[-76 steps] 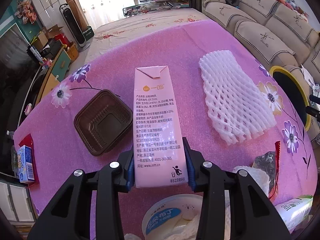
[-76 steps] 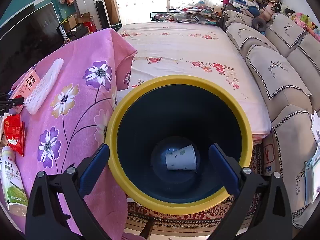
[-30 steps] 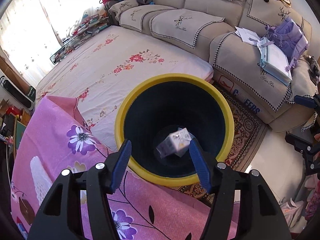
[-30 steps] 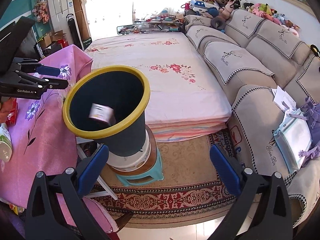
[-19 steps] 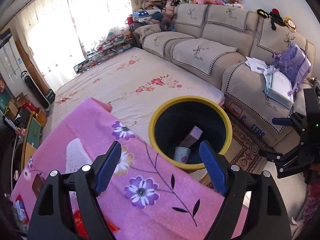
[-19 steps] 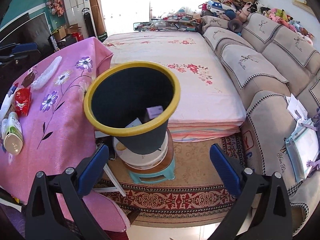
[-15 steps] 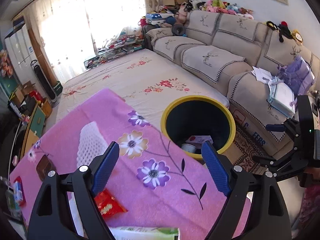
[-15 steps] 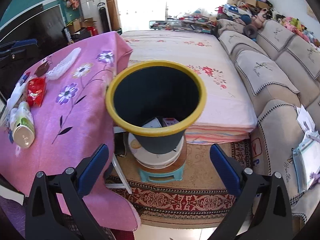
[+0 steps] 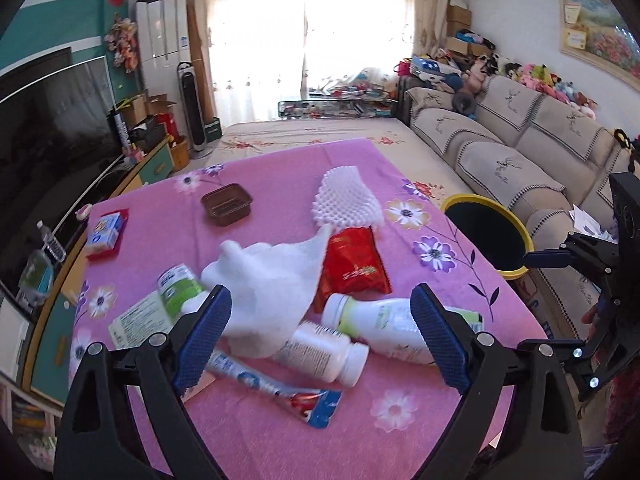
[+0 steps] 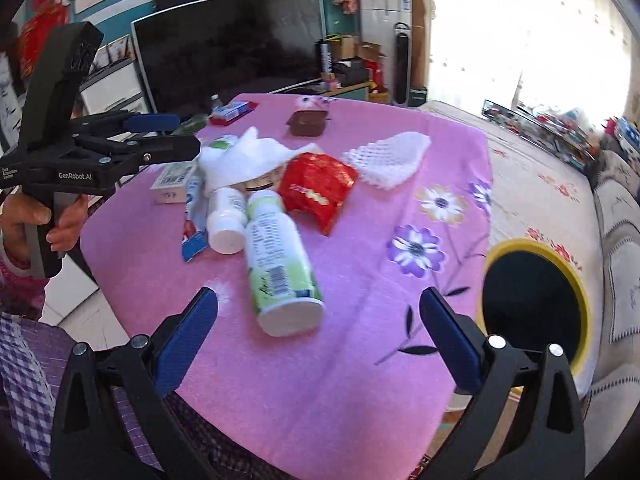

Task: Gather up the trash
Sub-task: 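Grasp the green-labelled milk bottle with the right gripper and lift it, then carry the milk bottle over the yellow bin and open the right gripper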

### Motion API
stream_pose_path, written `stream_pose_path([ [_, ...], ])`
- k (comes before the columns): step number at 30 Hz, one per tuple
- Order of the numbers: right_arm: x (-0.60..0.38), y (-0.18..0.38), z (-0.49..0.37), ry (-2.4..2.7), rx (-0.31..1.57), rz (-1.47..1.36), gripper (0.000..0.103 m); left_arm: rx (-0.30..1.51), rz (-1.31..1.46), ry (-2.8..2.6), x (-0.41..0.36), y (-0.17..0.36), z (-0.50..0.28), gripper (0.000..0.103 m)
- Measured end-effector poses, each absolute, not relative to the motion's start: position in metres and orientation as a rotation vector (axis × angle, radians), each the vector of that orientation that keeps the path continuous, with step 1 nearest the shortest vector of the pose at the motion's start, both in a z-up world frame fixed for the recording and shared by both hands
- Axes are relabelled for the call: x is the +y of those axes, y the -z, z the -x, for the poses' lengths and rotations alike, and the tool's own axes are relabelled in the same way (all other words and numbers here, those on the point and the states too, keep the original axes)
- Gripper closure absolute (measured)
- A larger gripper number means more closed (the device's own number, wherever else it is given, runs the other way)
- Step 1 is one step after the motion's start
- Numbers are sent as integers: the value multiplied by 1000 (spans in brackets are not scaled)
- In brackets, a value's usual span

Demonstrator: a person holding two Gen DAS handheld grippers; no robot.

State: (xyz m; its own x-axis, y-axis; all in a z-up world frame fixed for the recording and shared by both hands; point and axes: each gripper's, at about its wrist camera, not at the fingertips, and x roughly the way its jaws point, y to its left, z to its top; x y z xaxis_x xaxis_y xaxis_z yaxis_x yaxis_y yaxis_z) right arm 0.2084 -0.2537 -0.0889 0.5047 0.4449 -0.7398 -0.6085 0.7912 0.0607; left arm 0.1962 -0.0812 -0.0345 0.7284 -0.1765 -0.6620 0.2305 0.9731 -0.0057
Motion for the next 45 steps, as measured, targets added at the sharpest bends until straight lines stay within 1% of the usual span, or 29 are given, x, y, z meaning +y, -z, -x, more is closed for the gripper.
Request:
stream_pose_path([
  [2, -232, 97, -216, -679, 856, 267, 7, 722, -52, 194, -67, 39, -185, 13],
  [3, -224, 102, -218, -694, 871, 283, 9, 723, -44, 184, -62, 41, -181, 13],
  [9, -197, 127, -234, -715, 949, 347, 31, 752, 6, 159, -46, 55, -167, 12],
  [12, -191, 135, -242, -716, 975, 354, 31, 762, 13, 154, -43, 59, -166, 12],
  [15, -187, 140, -249, -721, 984, 350, 37, 761, 11, 156, -46, 60, -165, 12],
  [18, -186, 144, -251, -718, 992, 356, 51, 758, 6, 162, -50, 59, -165, 12],
  [19, -187, 145, -251, -724, 993, 349, 53, 758, 5, 165, -51, 59, -166, 12],
  [27, -201, 139, -236, -724, 972, 287, 54, 759, -1, 172, -57, 62, -166, 12],
  [36, -240, 115, -213, -673, 914, 189, 54, 757, -12, 186, -65, 62, -167, 12],
  [41, -291, 98, -223, -529, 872, 113, 54, 757, -18, 202, -73, 63, -168, 12],
  [45, -344, 101, -250, -357, 888, 43, 54, 759, -28, 212, -79, 65, -168, 12],
])
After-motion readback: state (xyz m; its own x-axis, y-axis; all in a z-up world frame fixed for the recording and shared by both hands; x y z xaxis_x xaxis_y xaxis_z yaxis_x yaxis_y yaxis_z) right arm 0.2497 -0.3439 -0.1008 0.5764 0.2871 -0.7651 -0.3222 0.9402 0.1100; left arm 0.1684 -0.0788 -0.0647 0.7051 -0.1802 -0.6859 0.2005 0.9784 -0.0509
